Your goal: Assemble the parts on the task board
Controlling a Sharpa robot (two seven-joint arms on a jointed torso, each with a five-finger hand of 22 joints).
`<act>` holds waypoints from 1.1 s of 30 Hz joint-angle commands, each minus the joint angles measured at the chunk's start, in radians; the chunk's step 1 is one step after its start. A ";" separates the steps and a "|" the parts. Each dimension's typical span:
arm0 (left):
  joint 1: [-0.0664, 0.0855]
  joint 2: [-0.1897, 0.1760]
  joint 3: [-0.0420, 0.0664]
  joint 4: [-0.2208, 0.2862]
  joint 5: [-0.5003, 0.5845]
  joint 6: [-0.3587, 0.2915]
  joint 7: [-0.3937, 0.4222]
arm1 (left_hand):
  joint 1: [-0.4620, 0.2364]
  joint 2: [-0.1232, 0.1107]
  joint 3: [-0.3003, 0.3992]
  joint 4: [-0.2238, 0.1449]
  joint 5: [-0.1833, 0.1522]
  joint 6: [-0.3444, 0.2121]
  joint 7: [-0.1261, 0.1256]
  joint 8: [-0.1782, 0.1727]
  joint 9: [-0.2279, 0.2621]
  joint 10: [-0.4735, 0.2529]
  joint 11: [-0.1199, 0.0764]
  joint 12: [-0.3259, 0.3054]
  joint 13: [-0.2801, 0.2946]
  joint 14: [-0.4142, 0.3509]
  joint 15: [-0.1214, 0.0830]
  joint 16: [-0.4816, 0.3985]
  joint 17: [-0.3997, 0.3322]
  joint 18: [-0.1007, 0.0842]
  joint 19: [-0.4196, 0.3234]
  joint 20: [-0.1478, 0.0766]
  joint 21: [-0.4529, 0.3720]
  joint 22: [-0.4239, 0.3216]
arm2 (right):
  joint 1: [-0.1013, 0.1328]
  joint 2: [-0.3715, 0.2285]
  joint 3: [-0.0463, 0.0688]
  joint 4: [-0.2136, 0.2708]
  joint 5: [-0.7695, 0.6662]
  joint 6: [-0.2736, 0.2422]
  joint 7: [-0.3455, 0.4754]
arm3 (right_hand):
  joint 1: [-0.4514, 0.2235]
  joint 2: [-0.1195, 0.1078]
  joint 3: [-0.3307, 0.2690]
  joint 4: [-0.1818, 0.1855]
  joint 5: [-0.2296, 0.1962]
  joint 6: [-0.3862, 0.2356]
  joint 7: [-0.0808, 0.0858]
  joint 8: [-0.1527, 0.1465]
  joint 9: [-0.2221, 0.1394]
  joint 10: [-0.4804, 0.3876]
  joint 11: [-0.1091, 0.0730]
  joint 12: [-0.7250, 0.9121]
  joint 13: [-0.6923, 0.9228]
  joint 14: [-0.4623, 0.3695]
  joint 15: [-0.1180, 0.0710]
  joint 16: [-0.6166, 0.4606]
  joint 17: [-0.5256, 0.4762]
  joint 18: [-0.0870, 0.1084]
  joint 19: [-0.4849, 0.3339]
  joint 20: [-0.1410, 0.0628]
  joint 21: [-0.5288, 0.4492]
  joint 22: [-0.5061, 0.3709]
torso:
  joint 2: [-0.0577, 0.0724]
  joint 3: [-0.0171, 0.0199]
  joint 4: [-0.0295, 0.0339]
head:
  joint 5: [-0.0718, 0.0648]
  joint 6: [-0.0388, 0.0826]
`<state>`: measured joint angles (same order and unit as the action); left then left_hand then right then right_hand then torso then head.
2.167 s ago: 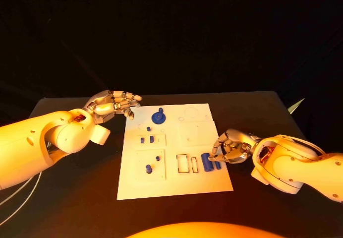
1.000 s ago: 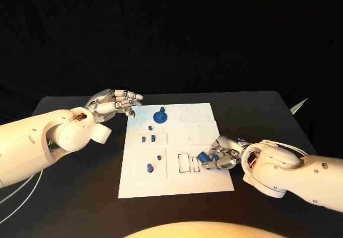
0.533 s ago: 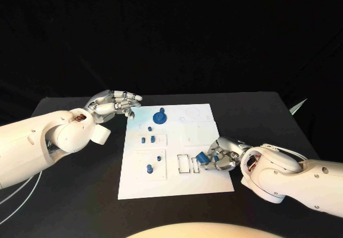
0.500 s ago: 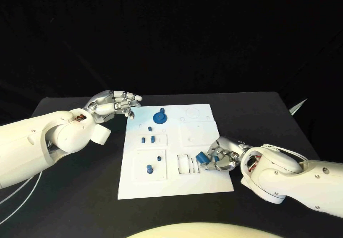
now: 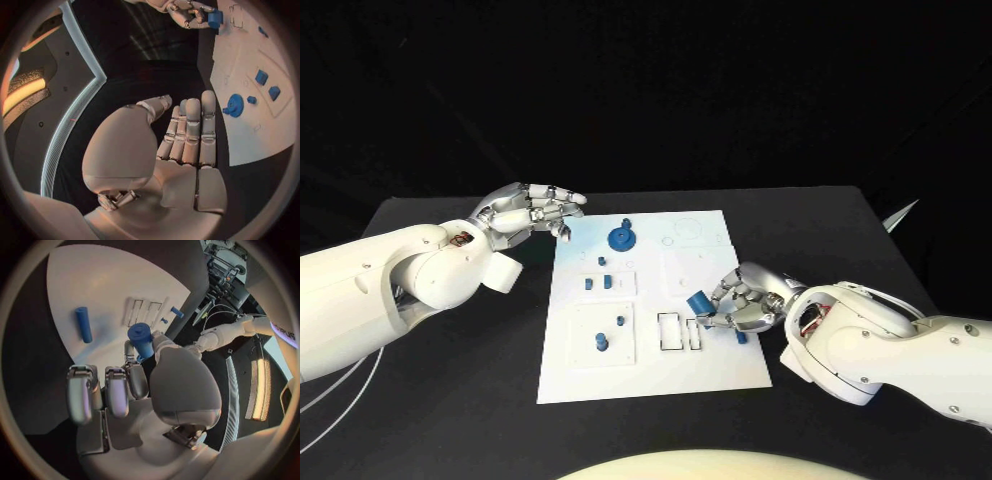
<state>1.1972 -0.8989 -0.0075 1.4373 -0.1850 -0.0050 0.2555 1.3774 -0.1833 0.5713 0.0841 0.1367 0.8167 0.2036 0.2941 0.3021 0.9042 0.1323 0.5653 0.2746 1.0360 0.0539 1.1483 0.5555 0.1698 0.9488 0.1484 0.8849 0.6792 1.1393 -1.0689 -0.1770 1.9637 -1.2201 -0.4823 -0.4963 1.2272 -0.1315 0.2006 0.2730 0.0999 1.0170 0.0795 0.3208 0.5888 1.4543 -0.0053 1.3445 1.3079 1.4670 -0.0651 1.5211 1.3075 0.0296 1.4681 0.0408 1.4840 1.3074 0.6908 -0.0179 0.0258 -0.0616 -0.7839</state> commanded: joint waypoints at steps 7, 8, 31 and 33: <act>0.000 0.004 0.001 0.003 0.001 0.016 0.009 | 0.001 0.002 -0.002 -0.002 0.003 -0.004 0.000 0.001 -0.001 -0.006 -0.003 0.003 -0.002 -0.001 0.002 0.004 0.002 0.015 0.006 0.003 -0.005 -0.001 | 0.000 0.061 0.000 -0.021 0.110 0.066 0.003 | -0.004 0.010 0.004 0.013 0.005 0.017 -0.009 0.006 0.011 0.008 0.000 0.002 0.097 0.084 -0.008 0.006 0.155 -0.014 0.088 -0.008 0.007 0.234 | 0.001 0.0007 0.0024 | 0.004 -0.006; 0.000 0.004 0.001 0.003 0.001 0.016 0.009 | 0.001 0.002 -0.002 -0.002 0.003 -0.004 0.000 0.001 -0.001 -0.006 -0.003 0.003 -0.002 -0.001 0.002 0.004 0.002 0.015 0.006 0.003 -0.005 -0.001 | 0.000 0.067 0.000 -0.024 0.112 0.071 0.002 | -0.006 0.012 0.004 0.014 0.005 0.017 -0.009 0.006 0.011 0.008 -0.001 0.001 0.096 0.085 -0.008 0.006 0.155 -0.014 0.088 -0.008 0.007 0.234 | 0.001 0.0008 0.0022 | 0.004 -0.006; 0.000 0.001 0.001 0.004 0.001 0.018 0.007 | 0.000 0.002 -0.002 -0.001 0.004 -0.007 0.001 -0.001 -0.002 -0.007 -0.002 0.002 -0.003 -0.001 0.003 0.004 0.002 0.015 0.007 0.003 -0.006 -0.002 | -0.007 0.146 0.000 -0.081 0.111 0.131 -0.034 | -0.066 0.020 -0.013 0.016 0.004 0.033 -0.016 0.023 0.023 0.009 -0.006 -0.002 0.099 0.085 -0.011 0.009 0.159 -0.015 0.088 -0.011 0.013 0.238 | 0.001 0.0000 0.0006 | 0.009 -0.018; 0.000 0.001 0.001 0.004 0.001 0.018 0.006 | 0.000 0.002 -0.002 -0.001 0.004 -0.007 0.001 -0.001 -0.002 -0.007 -0.002 0.002 -0.003 -0.001 0.003 0.004 0.002 0.015 0.007 0.003 -0.006 -0.002 | -0.007 0.147 0.000 -0.082 0.109 0.136 -0.035 | -0.071 0.020 -0.015 0.016 0.004 0.035 -0.017 0.025 0.024 0.009 -0.006 -0.002 0.099 0.085 -0.012 0.010 0.161 -0.015 0.089 -0.011 0.014 0.238 | 0.002 -0.0001 0.0005 | 0.009 -0.018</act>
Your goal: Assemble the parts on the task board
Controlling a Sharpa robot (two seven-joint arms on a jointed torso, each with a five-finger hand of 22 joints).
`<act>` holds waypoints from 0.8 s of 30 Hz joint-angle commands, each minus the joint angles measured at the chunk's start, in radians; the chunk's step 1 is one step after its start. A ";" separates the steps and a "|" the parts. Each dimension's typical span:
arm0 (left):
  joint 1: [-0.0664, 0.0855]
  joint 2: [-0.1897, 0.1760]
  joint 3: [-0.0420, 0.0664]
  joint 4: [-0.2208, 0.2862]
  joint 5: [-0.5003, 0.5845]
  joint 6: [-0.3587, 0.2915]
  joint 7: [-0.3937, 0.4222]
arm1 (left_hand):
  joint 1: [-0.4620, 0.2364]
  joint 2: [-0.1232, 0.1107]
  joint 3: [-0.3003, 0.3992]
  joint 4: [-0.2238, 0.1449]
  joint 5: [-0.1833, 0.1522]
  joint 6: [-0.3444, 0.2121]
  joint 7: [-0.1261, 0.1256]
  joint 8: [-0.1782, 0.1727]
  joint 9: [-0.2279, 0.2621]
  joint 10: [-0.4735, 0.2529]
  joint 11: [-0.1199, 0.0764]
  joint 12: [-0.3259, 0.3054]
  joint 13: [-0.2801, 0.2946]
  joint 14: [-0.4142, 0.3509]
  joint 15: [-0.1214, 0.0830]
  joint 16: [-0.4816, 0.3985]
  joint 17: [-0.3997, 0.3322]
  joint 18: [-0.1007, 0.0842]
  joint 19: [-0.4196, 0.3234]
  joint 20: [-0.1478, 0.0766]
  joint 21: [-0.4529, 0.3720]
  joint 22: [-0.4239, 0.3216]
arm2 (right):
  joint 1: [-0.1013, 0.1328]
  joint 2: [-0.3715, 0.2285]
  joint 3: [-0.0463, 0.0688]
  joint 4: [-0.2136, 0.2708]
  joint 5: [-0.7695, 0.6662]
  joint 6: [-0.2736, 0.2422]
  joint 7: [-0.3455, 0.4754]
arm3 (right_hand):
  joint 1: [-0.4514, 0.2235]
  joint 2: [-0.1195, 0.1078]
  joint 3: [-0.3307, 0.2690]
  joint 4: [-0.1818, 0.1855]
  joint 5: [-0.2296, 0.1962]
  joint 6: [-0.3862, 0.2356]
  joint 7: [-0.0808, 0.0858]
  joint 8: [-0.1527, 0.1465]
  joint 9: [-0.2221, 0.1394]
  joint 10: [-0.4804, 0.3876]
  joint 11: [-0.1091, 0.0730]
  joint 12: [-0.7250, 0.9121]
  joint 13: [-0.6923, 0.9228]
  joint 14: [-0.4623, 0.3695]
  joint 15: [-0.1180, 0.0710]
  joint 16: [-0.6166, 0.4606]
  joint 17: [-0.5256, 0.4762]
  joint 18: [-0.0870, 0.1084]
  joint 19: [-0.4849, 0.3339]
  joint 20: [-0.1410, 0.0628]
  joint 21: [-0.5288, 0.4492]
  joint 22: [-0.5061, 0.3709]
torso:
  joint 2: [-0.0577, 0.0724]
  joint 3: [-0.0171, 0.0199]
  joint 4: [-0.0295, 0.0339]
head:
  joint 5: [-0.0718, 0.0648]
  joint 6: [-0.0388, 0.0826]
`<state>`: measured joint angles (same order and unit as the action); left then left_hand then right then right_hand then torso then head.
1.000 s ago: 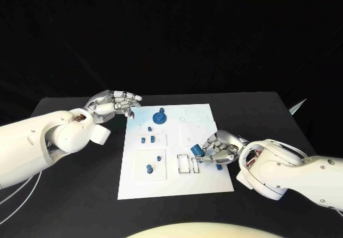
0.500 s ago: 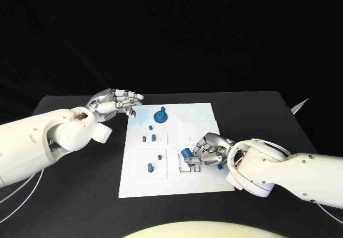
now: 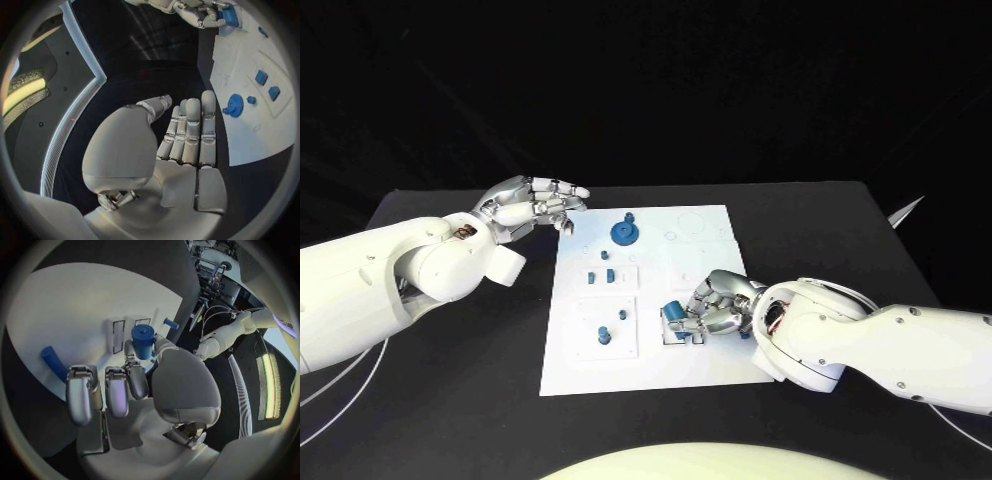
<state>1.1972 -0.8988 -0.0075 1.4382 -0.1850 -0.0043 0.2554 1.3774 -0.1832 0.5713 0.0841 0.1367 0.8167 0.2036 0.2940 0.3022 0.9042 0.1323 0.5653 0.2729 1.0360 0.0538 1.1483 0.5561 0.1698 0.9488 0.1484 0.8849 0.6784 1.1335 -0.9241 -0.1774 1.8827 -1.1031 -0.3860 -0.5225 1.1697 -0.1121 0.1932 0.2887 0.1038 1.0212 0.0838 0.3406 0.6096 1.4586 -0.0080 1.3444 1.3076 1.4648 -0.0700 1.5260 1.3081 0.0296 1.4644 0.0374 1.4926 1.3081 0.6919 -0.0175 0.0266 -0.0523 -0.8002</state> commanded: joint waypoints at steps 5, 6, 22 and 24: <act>0.000 0.000 0.001 0.003 0.001 0.018 0.006 | -0.001 0.002 -0.002 -0.001 0.004 -0.007 0.002 -0.001 -0.002 -0.008 -0.001 0.002 -0.001 -0.001 0.003 0.004 0.001 0.015 0.007 0.003 -0.006 -0.001 | -0.001 0.005 0.000 -0.003 -0.017 0.041 -0.013 | -0.018 0.001 -0.009 0.001 0.000 0.034 -0.023 0.009 0.006 0.006 -0.005 0.000 0.101 0.087 -0.008 0.005 0.161 -0.015 0.093 -0.008 0.008 0.238 | 0.000 0.0004 -0.0002 | 0.001 -0.001; 0.000 0.000 0.001 0.003 0.001 0.018 0.006 | -0.001 0.002 -0.002 -0.001 0.004 -0.007 0.002 -0.001 -0.002 -0.008 -0.001 0.002 -0.001 -0.001 0.003 0.004 0.001 0.015 0.007 0.003 -0.006 -0.001 | -0.001 0.006 0.000 -0.004 -0.020 0.041 -0.014 | -0.021 0.002 -0.010 0.001 0.001 0.035 -0.023 0.010 0.007 0.006 -0.005 0.000 0.102 0.088 -0.008 0.005 0.162 -0.015 0.093 -0.008 0.008 0.238 | 0.000 0.0002 -0.0002 | 0.000 -0.001; 0.000 -0.002 0.001 0.004 0.001 0.019 0.004 | -0.001 0.002 -0.002 -0.001 0.004 -0.007 0.002 -0.001 -0.002 -0.008 -0.001 0.002 -0.001 -0.001 0.003 0.004 0.001 0.015 0.007 0.003 -0.006 -0.001 | -0.001 0.020 0.000 -0.021 -0.043 0.041 -0.017 | -0.077 0.007 -0.030 0.003 0.000 0.032 -0.027 0.023 0.018 0.008 -0.009 -0.002 0.105 0.088 -0.011 0.006 0.164 -0.016 0.093 -0.012 0.011 0.240 | 0.000 -0.0004 -0.0004 | 0.002 -0.004; 0.000 -0.002 0.001 0.004 0.001 0.019 0.004 | -0.001 0.002 -0.002 -0.001 0.004 -0.007 0.002 -0.001 -0.002 -0.008 -0.001 0.002 -0.001 -0.001 0.003 0.004 0.001 0.015 0.007 0.003 -0.006 -0.001 | -0.001 0.023 0.000 -0.023 -0.048 0.038 -0.017 | -0.095 0.012 -0.036 0.004 0.000 0.030 -0.027 0.026 0.021 0.008 -0.009 -0.003 0.106 0.088 -0.012 0.007 0.164 -0.016 0.093 -0.012 0.011 0.240 | -0.001 -0.0005 -0.0006 | 0.002 -0.004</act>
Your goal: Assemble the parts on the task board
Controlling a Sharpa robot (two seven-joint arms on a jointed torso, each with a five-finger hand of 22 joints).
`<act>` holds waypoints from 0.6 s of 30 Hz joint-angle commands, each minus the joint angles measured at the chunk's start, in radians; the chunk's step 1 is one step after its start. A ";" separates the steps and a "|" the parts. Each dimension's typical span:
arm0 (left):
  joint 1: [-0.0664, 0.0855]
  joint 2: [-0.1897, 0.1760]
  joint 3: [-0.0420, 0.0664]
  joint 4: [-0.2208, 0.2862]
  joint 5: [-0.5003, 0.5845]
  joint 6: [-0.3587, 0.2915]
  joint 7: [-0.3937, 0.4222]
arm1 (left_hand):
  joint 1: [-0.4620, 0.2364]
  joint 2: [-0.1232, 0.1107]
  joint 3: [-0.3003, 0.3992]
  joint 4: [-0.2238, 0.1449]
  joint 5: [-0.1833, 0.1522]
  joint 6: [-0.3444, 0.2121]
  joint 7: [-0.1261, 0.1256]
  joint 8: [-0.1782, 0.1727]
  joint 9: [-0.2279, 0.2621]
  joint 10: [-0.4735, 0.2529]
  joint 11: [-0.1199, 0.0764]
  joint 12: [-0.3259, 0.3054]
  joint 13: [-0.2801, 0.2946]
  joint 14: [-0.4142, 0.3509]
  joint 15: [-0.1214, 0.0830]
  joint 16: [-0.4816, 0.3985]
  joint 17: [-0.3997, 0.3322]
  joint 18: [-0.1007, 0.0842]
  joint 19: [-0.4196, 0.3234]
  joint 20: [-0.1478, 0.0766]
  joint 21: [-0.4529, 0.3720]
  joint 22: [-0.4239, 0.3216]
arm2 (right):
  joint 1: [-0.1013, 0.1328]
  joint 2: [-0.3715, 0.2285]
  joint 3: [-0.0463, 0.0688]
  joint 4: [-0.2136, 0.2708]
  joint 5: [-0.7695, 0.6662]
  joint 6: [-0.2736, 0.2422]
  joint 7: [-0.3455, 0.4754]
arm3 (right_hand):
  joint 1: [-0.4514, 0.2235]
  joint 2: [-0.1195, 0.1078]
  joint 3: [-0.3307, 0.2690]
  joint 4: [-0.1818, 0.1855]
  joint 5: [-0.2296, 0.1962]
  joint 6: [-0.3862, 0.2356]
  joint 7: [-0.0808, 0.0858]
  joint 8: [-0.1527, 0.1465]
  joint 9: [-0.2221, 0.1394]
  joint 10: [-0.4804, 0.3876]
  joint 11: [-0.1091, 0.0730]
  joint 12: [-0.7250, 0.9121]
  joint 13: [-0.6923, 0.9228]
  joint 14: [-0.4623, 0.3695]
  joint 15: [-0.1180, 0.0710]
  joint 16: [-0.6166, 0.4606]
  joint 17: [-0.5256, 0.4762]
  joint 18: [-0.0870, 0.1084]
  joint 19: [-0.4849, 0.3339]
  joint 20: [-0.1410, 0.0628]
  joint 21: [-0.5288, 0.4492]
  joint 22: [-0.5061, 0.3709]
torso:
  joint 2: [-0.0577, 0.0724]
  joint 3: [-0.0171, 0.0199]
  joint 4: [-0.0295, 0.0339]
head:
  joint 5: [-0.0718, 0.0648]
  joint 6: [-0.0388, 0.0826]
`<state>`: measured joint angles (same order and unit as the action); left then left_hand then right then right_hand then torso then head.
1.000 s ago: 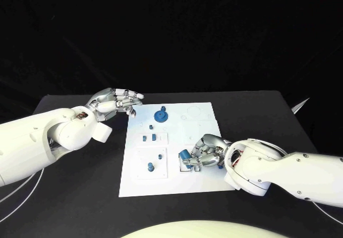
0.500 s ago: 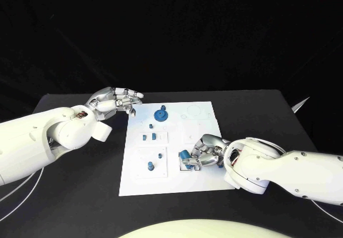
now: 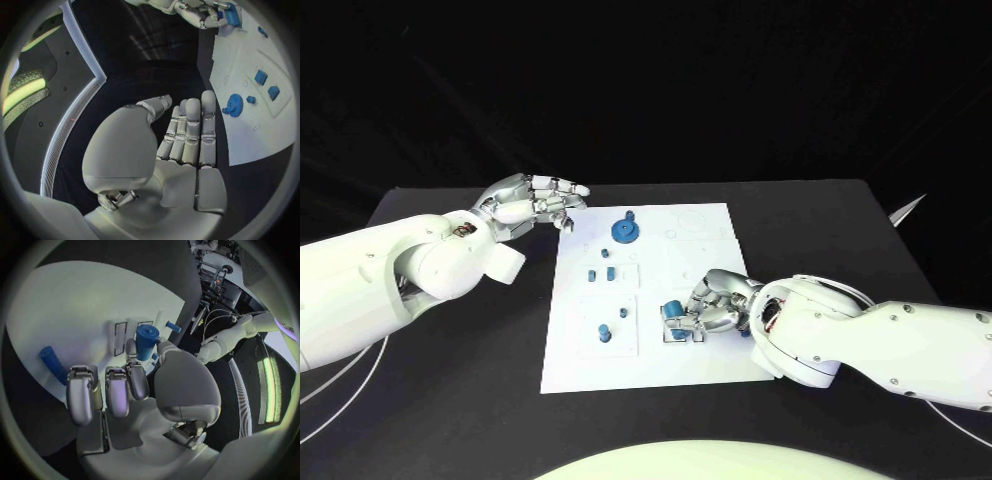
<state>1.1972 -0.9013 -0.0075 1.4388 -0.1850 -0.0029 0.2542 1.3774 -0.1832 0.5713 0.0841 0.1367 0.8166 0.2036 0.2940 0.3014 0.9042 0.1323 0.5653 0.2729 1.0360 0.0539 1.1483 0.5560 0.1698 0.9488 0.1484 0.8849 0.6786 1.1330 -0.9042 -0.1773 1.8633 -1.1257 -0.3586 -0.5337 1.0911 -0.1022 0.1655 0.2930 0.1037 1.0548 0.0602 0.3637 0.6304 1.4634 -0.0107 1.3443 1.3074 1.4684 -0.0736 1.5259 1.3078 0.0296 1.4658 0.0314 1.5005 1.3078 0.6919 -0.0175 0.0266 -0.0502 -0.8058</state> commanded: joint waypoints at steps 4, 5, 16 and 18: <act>0.000 0.000 0.001 0.003 0.001 0.017 0.005 | -0.001 0.002 -0.002 -0.001 0.004 -0.007 0.002 0.000 -0.001 -0.008 -0.001 0.002 -0.001 -0.001 0.003 0.004 0.001 0.015 0.007 0.003 -0.006 -0.001 | -0.001 0.008 0.000 -0.007 -0.030 0.010 -0.004 | -0.069 0.000 -0.044 -0.002 -0.003 -0.007 -0.005 0.012 0.008 0.004 -0.007 -0.005 0.108 0.084 -0.009 0.007 0.165 -0.016 0.092 -0.007 0.003 0.241 | 0.000 -0.0002 -0.0003 | -0.001 0.002; 0.000 0.000 0.001 0.003 0.001 0.017 0.005 | -0.001 0.002 -0.002 -0.001 0.004 -0.007 0.002 0.000 -0.001 -0.008 -0.001 0.002 -0.001 -0.001 0.003 0.004 0.001 0.015 0.007 0.003 -0.006 -0.001 | -0.001 0.009 0.000 -0.007 -0.031 0.010 -0.003 | -0.081 -0.002 -0.058 -0.001 -0.003 -0.009 -0.005 0.014 0.010 0.004 -0.007 -0.005 0.108 0.084 -0.009 0.007 0.165 -0.016 0.092 -0.008 0.003 0.241 | 0.000 -0.0002 -0.0004 | -0.001 0.002; 0.000 -0.002 0.001 0.003 0.001 0.017 0.001 | -0.002 0.004 -0.002 0.001 0.004 -0.008 0.002 0.000 -0.001 -0.009 -0.001 0.002 -0.002 -0.001 0.004 0.004 0.001 0.015 0.007 0.003 -0.007 -0.002 | -0.001 0.009 0.000 -0.007 -0.054 0.008 0.005 | -0.127 0.003 -0.122 0.000 -0.002 -0.017 -0.004 0.023 0.018 0.002 -0.007 -0.012 0.108 0.084 -0.009 0.006 0.164 -0.015 0.091 -0.007 -0.003 0.240 | -0.001 -0.0004 -0.0002 | -0.001 0.001; 0.000 -0.002 0.001 0.003 0.001 0.016 0.001 | -0.002 0.004 -0.002 0.001 0.004 -0.009 0.002 0.000 -0.001 -0.009 0.000 0.002 -0.002 -0.001 0.004 0.004 0.001 0.015 0.007 0.004 -0.007 -0.002 | -0.001 0.007 0.000 -0.005 -0.056 0.009 0.007 | -0.127 0.003 -0.123 0.000 -0.002 -0.017 -0.004 0.023 0.018 0.002 -0.007 -0.012 0.108 0.084 -0.009 0.006 0.164 -0.015 0.091 -0.007 -0.003 0.240 | 0.000 -0.0003 -0.0002 | -0.002 0.000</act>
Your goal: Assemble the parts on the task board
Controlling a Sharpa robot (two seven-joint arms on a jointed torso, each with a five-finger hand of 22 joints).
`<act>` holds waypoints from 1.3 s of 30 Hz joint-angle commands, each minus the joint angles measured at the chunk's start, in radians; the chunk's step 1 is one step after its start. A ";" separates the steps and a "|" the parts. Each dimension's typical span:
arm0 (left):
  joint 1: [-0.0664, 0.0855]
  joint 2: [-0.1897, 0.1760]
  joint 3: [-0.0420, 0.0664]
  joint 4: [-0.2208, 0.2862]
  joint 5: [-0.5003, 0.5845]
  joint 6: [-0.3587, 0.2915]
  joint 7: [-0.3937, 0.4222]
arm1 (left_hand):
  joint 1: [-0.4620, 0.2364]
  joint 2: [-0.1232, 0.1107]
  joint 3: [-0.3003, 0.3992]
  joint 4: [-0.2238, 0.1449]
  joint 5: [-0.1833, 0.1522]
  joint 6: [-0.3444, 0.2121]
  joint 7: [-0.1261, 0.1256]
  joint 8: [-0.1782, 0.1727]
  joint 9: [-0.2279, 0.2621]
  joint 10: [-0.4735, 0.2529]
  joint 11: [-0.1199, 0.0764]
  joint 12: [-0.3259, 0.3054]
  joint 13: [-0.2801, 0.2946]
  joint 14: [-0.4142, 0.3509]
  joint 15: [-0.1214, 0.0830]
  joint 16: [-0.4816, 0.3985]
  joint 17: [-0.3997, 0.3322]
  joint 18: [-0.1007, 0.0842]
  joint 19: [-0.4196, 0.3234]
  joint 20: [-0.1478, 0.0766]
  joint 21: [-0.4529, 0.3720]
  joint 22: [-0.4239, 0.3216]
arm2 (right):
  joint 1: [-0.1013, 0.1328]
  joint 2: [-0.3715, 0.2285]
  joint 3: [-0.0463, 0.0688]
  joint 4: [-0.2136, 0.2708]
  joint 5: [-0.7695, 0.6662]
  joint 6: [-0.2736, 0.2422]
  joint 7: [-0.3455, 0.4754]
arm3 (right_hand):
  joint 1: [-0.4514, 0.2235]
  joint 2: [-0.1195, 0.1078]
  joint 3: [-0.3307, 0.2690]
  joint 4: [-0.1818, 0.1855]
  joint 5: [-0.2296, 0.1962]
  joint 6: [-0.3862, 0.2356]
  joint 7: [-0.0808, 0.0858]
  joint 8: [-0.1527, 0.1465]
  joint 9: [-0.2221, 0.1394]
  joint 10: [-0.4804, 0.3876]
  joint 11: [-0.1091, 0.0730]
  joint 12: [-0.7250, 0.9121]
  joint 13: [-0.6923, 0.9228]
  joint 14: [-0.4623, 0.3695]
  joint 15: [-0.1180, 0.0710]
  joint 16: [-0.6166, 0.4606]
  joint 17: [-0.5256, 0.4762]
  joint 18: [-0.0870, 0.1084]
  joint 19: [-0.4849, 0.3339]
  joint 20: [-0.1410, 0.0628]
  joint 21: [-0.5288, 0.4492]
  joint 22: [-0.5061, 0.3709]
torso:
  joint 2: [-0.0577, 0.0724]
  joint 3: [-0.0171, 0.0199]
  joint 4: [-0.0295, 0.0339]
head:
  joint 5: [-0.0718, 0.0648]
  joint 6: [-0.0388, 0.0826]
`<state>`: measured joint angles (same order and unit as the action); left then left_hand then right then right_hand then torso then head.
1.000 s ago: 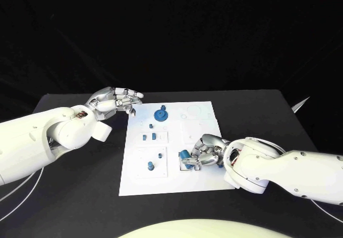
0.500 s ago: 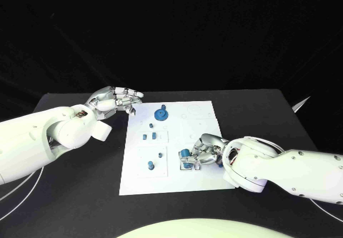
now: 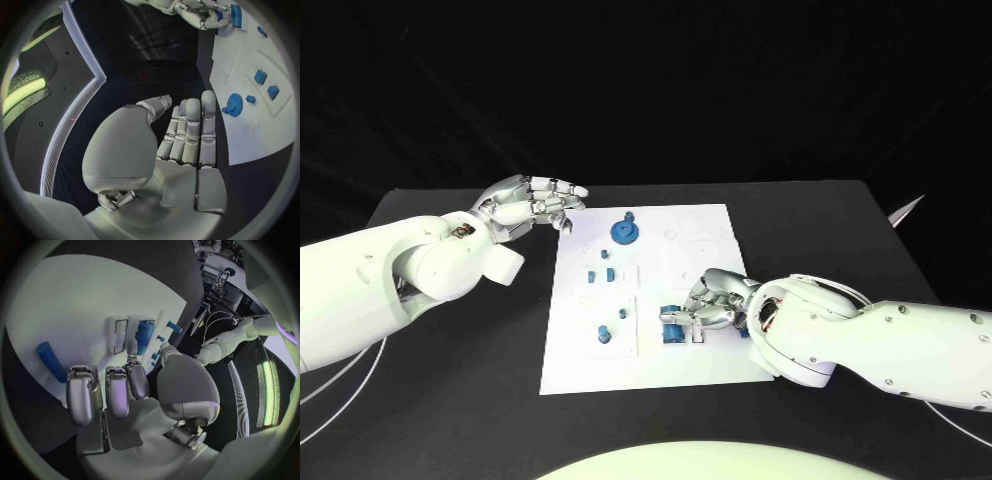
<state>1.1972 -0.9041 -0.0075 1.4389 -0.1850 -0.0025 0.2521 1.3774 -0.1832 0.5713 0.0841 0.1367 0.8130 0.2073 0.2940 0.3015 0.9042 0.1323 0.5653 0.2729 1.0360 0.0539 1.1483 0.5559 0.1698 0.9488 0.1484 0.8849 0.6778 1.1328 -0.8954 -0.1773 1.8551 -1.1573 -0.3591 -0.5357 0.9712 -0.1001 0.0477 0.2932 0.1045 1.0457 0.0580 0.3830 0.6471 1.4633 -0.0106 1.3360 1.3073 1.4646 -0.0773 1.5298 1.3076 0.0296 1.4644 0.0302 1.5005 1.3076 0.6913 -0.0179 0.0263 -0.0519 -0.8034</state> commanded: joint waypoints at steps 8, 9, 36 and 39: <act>0.000 -0.001 0.001 0.003 0.001 0.015 0.003 | -0.002 0.004 -0.002 0.001 0.005 -0.006 -0.001 -0.001 -0.002 -0.009 0.000 0.002 -0.002 -0.001 0.004 0.004 0.001 0.015 0.007 0.004 -0.007 -0.001 | -0.002 -0.021 0.000 0.022 -0.032 -0.003 0.022 | 0.013 0.010 -0.011 -0.005 -0.001 -0.010 -0.002 0.006 0.003 0.003 -0.007 -0.002 0.110 0.087 -0.005 0.002 0.164 -0.015 0.092 -0.006 -0.002 0.241 | 0.000 0.0003 -0.0005 | 0.000 -0.003; 0.000 -0.001 0.001 0.003 0.001 0.014 0.003 | -0.002 0.004 -0.002 0.001 0.005 -0.006 -0.001 -0.001 -0.002 -0.009 0.000 0.002 -0.002 -0.001 0.004 0.004 0.001 0.015 0.007 0.004 -0.007 -0.001 | -0.002 -0.027 0.000 0.027 -0.033 -0.006 0.025 | 0.020 0.012 -0.012 -0.005 -0.001 -0.010 -0.002 0.006 0.004 0.003 -0.007 -0.003 0.110 0.087 -0.005 0.002 0.164 -0.015 0.092 -0.006 -0.003 0.240 | 0.000 0.0005 -0.0006 | 0.000 -0.002; 0.000 0.002 0.000 0.010 0.001 0.009 0.009 | -0.001 0.004 -0.001 0.000 0.005 -0.006 -0.001 -0.001 -0.002 -0.010 0.000 0.002 -0.002 -0.002 0.004 0.004 0.001 0.015 0.007 0.004 -0.007 -0.001 | 0.033 -0.312 -0.002 0.085 -0.036 -0.050 0.104 | 0.330 0.008 0.004 -0.068 0.004 -0.063 0.026 -0.061 -0.030 -0.008 0.017 -0.023 0.109 0.088 0.016 0.004 0.169 -0.015 0.092 0.012 -0.006 0.242 | 0.001 0.0003 -0.0007 | -0.012 -0.002; 0.000 0.003 0.000 0.010 0.001 0.010 0.008 | -0.001 0.004 -0.001 0.000 0.005 -0.006 -0.001 -0.001 -0.002 -0.010 0.000 0.002 -0.002 -0.002 0.004 0.004 0.001 0.015 0.007 0.004 -0.007 -0.001 | 0.017 -0.303 -0.004 0.075 -0.039 -0.039 0.094 | 0.330 0.008 0.004 -0.066 0.003 -0.059 0.026 -0.060 -0.031 -0.008 0.017 -0.024 0.109 0.088 0.015 0.004 0.168 -0.015 0.091 0.012 -0.007 0.242 | 0.001 0.0008 -0.0009 | -0.012 -0.003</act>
<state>1.1972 -0.9035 -0.0077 1.4459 -0.1851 -0.0030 0.2515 1.3774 -0.1832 0.5713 0.0841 0.1367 0.8131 0.2072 0.2940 0.3007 0.9043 0.1323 0.5653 0.2723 1.0360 0.0539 1.1483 0.5558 0.1697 0.9524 0.1520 0.8814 0.6780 1.1550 -1.2033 -0.1808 1.9331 -1.1782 -0.4157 -0.4393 1.2914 -0.0882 0.0466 0.2238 0.1044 0.9797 0.0816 0.3283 0.6177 1.4523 0.0002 1.3165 1.3092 1.4648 -0.0696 1.5297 1.3073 0.0297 1.4682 0.0341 1.4888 1.3073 0.6919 -0.0175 0.0257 -0.0637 -0.8057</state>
